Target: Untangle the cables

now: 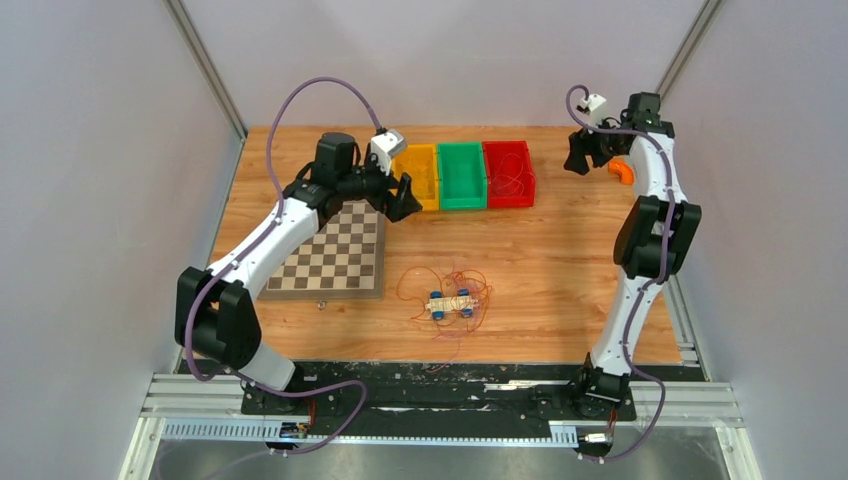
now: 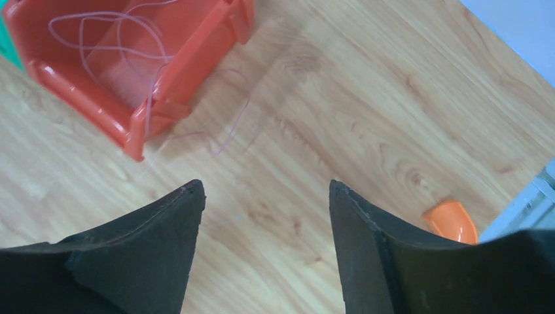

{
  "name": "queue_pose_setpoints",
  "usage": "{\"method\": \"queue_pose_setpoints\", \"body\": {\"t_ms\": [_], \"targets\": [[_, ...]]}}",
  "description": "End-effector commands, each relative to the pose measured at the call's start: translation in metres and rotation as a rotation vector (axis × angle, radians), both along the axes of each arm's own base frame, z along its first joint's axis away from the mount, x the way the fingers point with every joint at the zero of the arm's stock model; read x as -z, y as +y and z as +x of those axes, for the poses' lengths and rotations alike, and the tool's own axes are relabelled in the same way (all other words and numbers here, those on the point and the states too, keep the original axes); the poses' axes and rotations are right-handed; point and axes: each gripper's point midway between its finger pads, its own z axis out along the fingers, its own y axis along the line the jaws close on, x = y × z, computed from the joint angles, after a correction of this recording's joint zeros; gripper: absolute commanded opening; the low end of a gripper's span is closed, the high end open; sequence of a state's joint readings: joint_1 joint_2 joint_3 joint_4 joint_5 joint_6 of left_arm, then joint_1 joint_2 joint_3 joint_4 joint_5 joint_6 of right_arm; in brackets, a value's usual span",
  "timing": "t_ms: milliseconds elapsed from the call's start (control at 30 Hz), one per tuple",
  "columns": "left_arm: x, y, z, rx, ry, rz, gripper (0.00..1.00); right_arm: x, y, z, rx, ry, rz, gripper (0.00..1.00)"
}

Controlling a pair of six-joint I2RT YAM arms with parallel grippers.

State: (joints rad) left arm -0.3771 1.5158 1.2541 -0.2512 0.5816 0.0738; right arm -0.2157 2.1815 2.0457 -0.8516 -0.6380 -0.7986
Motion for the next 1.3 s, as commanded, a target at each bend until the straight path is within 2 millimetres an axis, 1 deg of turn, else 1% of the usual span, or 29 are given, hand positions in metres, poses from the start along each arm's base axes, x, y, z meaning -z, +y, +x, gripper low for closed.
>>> {"method": "queue_pose_setpoints", "body": {"t_ms": [0, 33, 67, 100, 200, 300, 433, 467, 500, 567, 600, 633, 667, 700, 733, 767, 800, 833, 867, 900, 967, 1033, 1067, 1100, 1167, 1267], "targets": [[-0.013, -0.005, 0.004, 0.043, -0.006, -0.011, 1.0, 0.013, 0.029, 0.016, -0.022, 0.065, 0.152, 0.67], [-0.01, -0.006, 0.005, 0.04, 0.009, -0.007, 1.0, 0.02, 0.033, 0.014, -0.001, 0.105, 0.199, 0.66], [-0.012, -0.006, 0.008, 0.033, 0.009, -0.01, 1.0, 0.024, 0.037, 0.013, 0.013, 0.136, 0.241, 0.65], [-0.011, -0.006, 0.009, 0.028, 0.016, -0.009, 1.0, 0.031, 0.042, 0.012, 0.036, 0.175, 0.282, 0.64], [-0.011, -0.008, 0.013, 0.023, 0.025, -0.013, 1.0, 0.049, 0.047, 0.015, 0.112, 0.259, 0.367, 0.62], [-0.008, -0.008, 0.015, 0.016, 0.038, -0.006, 1.0, 0.064, 0.048, 0.024, 0.163, 0.285, 0.409, 0.6], [-0.01, -0.007, 0.018, 0.006, 0.04, 0.001, 1.0, 0.084, 0.051, 0.03, 0.191, 0.303, 0.396, 0.57], [-0.01, -0.007, 0.018, 0.006, 0.04, 0.002, 1.0, 0.088, 0.051, 0.03, 0.195, 0.305, 0.393, 0.53], [-0.01, -0.007, 0.018, 0.004, 0.042, 0.003, 1.0, 0.09, 0.052, 0.03, 0.197, 0.309, 0.396, 0.46], [-0.01, -0.006, 0.017, 0.0, 0.043, 0.008, 1.0, 0.091, 0.053, 0.028, 0.201, 0.322, 0.408, 0.29], [-0.01, -0.005, 0.016, -0.002, 0.044, 0.01, 1.0, 0.089, 0.053, 0.026, 0.202, 0.324, 0.414, 0.19], [-0.009, -0.003, 0.016, -0.006, 0.043, 0.016, 1.0, 0.082, 0.053, 0.023, 0.199, 0.321, 0.423, 0.11], [-0.011, -0.002, 0.015, -0.008, 0.037, 0.016, 1.0, 0.073, 0.053, 0.02, 0.195, 0.314, 0.432, 0.05], [-0.01, -0.001, 0.015, -0.011, 0.035, 0.021, 1.0, 0.059, 0.052, 0.016, 0.189, 0.301, 0.447, 0.01], [-0.012, -0.001, 0.014, -0.012, 0.026, 0.02, 1.0, 0.042, 0.052, 0.012, 0.183, 0.284, 0.466, 0.0], [-0.009, 0.0, 0.013, -0.016, 0.03, 0.024, 1.0, 0.025, 0.052, 0.006, 0.175, 0.271, 0.488, 0.0], [-0.013, 0.002, 0.012, -0.019, 0.018, 0.02, 1.0, 0.007, 0.054, -0.001, 0.161, 0.257, 0.512, 0.0], [-0.009, 0.002, 0.01, -0.022, 0.026, 0.02, 1.0, -0.009, 0.059, -0.009, 0.141, 0.246, 0.533, 0.0], [-0.011, 0.003, 0.009, -0.023, 0.016, 0.014, 1.0, -0.024, 0.066, -0.017, 0.117, 0.234, 0.549, 0.0], [-0.009, 0.003, 0.007, -0.023, 0.023, 0.012, 1.0, -0.036, 0.073, -0.024, 0.096, 0.223, 0.561, 0.0], [-0.008, 0.003, 0.005, -0.02, 0.025, 0.005, 1.0, -0.056, 0.091, -0.034, 0.06, 0.199, 0.563, 0.0], [-0.006, 0.002, 0.005, -0.023, 0.032, 0.0, 1.0, -0.057, 0.114, -0.038, 0.031, 0.208, 0.557, 0.0], [-0.006, 0.002, 0.006, -0.026, 0.031, -0.001, 1.0, -0.054, 0.118, -0.036, 0.036, 0.213, 0.551, 0.0], [-0.006, 0.001, 0.007, -0.029, 0.035, -0.004, 1.0, -0.05, 0.129, -0.035, 0.03, 0.22, 0.539, 0.0], [-0.005, 0.001, 0.007, -0.032, 0.036, -0.007, 1.0, -0.04, 0.139, -0.026, 0.046, 0.226, 0.518, 0.0], [-0.005, 0.004, 0.007, -0.036, 0.025, 0.006, 1.0, -0.021, 0.145, -0.002, 0.108, 0.224, 0.499, 0.0]]}}
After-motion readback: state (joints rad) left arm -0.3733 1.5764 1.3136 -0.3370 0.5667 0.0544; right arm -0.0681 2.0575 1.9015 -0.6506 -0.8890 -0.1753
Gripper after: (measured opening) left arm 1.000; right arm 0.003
